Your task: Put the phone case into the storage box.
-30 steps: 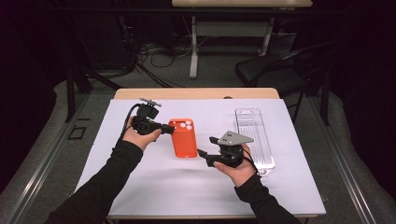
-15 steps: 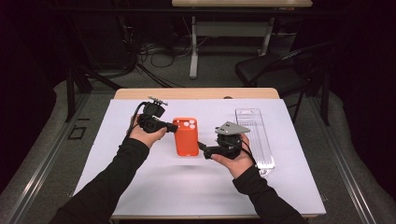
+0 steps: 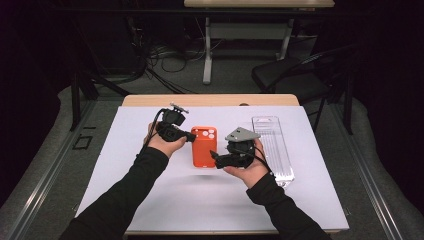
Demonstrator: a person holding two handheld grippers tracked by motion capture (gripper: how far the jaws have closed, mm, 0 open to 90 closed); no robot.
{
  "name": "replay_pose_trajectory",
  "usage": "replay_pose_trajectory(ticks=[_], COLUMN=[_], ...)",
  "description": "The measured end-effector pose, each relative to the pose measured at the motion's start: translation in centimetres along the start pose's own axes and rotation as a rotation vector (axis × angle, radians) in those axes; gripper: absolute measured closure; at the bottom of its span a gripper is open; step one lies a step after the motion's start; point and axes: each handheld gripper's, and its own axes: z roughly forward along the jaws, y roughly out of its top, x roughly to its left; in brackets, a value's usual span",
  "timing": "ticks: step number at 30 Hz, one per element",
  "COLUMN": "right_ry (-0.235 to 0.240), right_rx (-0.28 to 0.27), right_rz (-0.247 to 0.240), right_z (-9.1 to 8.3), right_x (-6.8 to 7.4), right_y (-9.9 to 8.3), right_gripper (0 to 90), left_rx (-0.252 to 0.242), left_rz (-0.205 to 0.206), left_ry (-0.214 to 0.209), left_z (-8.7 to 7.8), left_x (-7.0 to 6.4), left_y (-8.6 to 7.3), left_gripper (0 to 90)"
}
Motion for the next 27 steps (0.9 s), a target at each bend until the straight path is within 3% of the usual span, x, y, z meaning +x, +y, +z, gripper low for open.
replay_pose_trajectory(ticks=[7,13,23,27], right_ry=[0.029,0.021,-0.025,-0.038], right_rx=[-0.011,-0.034,-0.03,-0.002], right_rz=[-0.014,-0.02,-0.073,-0.058], right_z=[0.3,0.2,0.2,0.4], right_x=[-0.3,-0.7,-0.7,-0.8], right_y=[0.0,0.1,0.5,0.5], right_gripper=[22.4,34.9,43.9,46.0], left_rx=[0.015,0.025,0.045,0.05], left_rz=[-0.032,-0.043,-0.089,-0.115], left_ry=[0.018,0.024,0.026,0.018], left_z=[0.6,1.0,1.3,1.5], left_x=[-0.3,-0.4,-0.4,-0.4], left_y=[0.2,0.3,0.3,0.3], left_gripper=[84.4,84.4,84.4,84.4])
